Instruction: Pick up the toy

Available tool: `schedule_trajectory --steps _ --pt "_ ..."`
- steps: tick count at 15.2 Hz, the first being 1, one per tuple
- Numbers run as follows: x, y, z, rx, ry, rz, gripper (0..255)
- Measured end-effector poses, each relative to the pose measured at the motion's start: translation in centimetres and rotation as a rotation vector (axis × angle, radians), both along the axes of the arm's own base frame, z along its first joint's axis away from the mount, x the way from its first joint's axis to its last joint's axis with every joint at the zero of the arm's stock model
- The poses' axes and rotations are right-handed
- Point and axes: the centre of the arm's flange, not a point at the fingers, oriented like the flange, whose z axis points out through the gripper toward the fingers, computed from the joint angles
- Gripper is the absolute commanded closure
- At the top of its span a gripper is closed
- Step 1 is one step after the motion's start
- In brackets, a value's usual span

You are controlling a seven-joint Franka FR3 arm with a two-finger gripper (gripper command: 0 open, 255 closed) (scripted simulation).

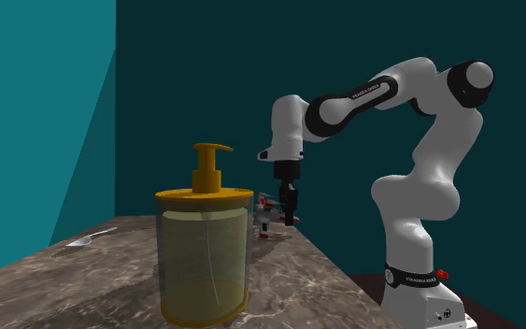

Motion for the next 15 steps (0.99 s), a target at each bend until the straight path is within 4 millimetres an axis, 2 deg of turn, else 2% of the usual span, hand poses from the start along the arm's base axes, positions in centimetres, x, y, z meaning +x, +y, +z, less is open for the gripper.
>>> schedule_trajectory --steps 8,15 --pt "0.0 0.0 0.0 0.000 0.000 0.000 255" --pt "0.1 0.1 3.1 0.000 0.000 0.000 255"
